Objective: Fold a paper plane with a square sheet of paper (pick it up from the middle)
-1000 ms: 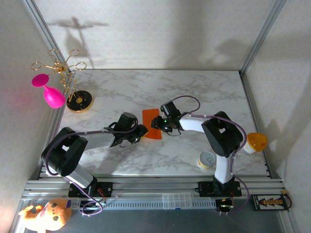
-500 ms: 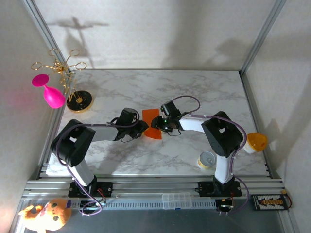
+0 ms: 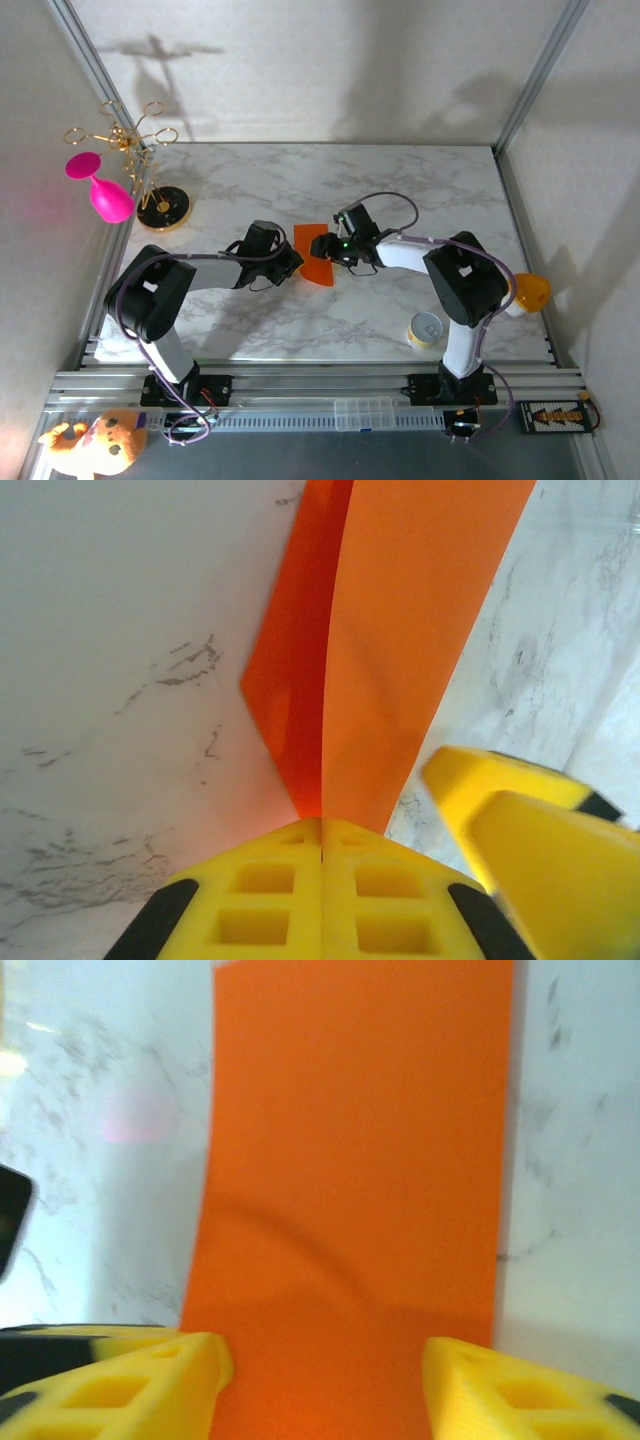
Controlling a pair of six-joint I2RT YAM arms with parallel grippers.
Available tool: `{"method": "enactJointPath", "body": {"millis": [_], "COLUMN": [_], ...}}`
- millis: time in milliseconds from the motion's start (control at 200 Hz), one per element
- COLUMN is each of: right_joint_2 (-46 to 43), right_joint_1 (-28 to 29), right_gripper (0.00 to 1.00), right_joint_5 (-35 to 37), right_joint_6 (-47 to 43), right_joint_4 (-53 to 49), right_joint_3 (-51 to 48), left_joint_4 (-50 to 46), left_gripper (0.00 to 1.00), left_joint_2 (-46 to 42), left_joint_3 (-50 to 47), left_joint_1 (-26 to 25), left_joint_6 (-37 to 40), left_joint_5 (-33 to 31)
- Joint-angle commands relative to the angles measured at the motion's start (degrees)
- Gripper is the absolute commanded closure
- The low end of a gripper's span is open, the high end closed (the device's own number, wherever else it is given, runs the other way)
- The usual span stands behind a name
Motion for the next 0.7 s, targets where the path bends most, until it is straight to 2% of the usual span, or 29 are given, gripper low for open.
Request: {"method": "enactJointPath", "body": {"millis": [0, 185, 356, 581, 696], "right_joint_2": [-6.0, -12.6, -17.3, -20.8, -21.8], "right_joint_1": [-0.3, 0.6, 2.4, 8.6, 11.5], "right_gripper": [0.35, 0.24, 0.22, 0.24, 0.19], "right_joint_5": [1.9, 7.5, 8.3, 12.3, 13.0], "right_joint_6": [-6.8, -23.0, -32.5, -42.7, -47.4], "right_joint_4": [3.7, 4.5, 6.9, 21.6, 33.2], "right_joint_3": [-1.1, -5.4, -10.4, -22.4, -29.2], "left_joint_4": [0.2, -0.3, -1.1, -1.9, -1.8], "left_gripper": [1.0, 1.0, 1.0, 1.0, 1.0], "left_joint_2": [-0.4, -0.5, -1.0, -0.6, -0.5], "left_joint_3": [1.2, 2.1, 2.8, 3.8, 3.8], "left_joint_1": [0.3, 0.3, 0.3, 0.2, 0.1], "left_joint_6": [-0.6, -1.5, -1.8, -1.8, -1.8], "left_joint_5": [0.7, 0.9, 0.5, 0.7, 0.7]}}
